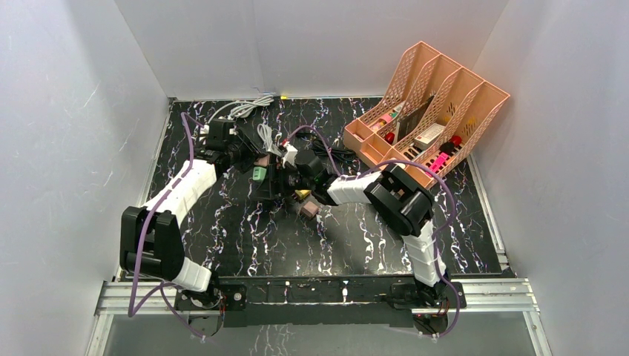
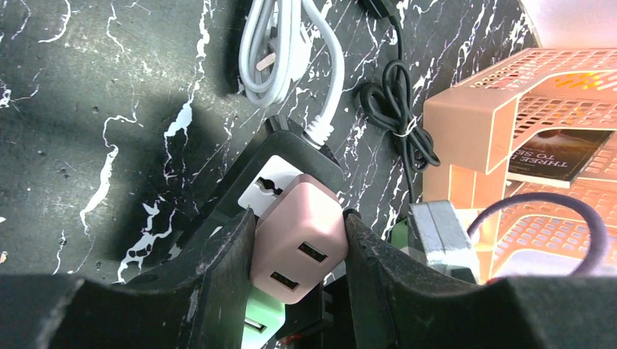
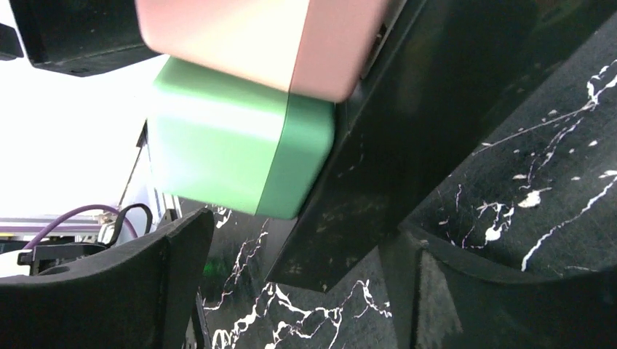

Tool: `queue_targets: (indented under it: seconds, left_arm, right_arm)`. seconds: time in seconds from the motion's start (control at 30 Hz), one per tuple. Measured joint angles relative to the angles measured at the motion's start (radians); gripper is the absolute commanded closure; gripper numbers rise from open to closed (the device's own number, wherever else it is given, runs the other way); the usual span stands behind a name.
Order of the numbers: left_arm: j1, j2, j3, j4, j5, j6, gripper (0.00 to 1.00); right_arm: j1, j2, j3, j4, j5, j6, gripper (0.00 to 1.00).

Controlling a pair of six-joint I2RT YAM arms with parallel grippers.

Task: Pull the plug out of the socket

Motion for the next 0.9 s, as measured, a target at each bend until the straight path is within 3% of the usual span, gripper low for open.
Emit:
queue_targets:
  seconds: [0.1, 0.13, 0.2, 0.23, 0.53, 0.67, 0.9]
  left_arm:
    - [0.000, -0.003, -0.002, 0.008, 0.010, -0.007, 1.00]
    - [0.000, -0.007, -0.005, 0.010, 0.011, -0.007, 1.00]
    - [0.000, -0.019, -0.008, 0.009, 0.011, -0.007, 1.00]
    - [0.000, -0.029, -0.008, 0.005, 0.009, -0.004, 1.00]
    - [-0.002, -0.116, -0.004, -0.038, -0.050, 0.061, 1.00]
    - [-0.002, -0.156, 0.011, -0.047, -0.087, 0.105, 1.00]
    - [0.036, -0.280, 0.015, -0.042, -0.143, 0.136, 1.00]
  right_arm:
    - [0.000, 0.019, 0.006, 0.024, -0.005, 0.010, 0.37]
    - [0.000, 0.027, 0.011, 0.030, -0.006, 0.011, 0.50]
    - [0.000, 0.043, 0.014, 0.041, -0.007, 0.013, 0.92]
    - [-0.001, 0.049, 0.014, 0.035, 0.009, 0.043, 1.00]
    - [-0.033, 0.062, 0.018, 0.121, -0.089, 0.094, 1.00]
    - [-0.059, 0.062, 0.018, 0.183, -0.179, 0.172, 1.00]
    - [-0.130, 0.146, 0.037, 0.212, -0.191, 0.322, 1.00]
